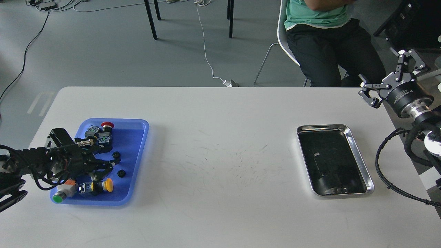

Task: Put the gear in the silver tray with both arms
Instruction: 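Grasp a small black part in the blue tray with the left gripper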

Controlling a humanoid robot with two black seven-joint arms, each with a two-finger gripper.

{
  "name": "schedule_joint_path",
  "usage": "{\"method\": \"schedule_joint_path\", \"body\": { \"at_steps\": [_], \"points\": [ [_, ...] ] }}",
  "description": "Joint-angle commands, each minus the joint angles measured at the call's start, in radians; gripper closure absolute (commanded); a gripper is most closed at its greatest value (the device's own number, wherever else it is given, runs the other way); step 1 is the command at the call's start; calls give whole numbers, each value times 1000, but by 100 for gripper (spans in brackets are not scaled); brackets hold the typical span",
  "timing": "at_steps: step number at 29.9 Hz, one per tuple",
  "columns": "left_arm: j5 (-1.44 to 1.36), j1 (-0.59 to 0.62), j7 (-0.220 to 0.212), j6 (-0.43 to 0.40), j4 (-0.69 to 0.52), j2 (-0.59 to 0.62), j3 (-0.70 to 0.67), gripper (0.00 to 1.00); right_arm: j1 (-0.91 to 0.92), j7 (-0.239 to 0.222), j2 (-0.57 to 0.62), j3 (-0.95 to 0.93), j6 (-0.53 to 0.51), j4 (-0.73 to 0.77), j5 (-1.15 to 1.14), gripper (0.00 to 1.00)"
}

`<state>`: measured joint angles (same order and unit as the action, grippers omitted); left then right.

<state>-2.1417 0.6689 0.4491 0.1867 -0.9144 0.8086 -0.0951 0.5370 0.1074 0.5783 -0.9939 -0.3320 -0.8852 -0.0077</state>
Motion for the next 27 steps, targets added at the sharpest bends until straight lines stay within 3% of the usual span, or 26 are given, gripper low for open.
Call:
{"method": "schedule_joint_path", "body": {
  "at_steps": [1, 27],
  "points": [
    [13, 0, 5, -3, 15, -5, 0, 54, 0, 0, 0, 0, 1, 0, 0, 1],
    [16, 0, 40, -53, 58, -17, 2, 80, -2, 0, 0, 0, 4, 2, 0, 1]
  ]
}}
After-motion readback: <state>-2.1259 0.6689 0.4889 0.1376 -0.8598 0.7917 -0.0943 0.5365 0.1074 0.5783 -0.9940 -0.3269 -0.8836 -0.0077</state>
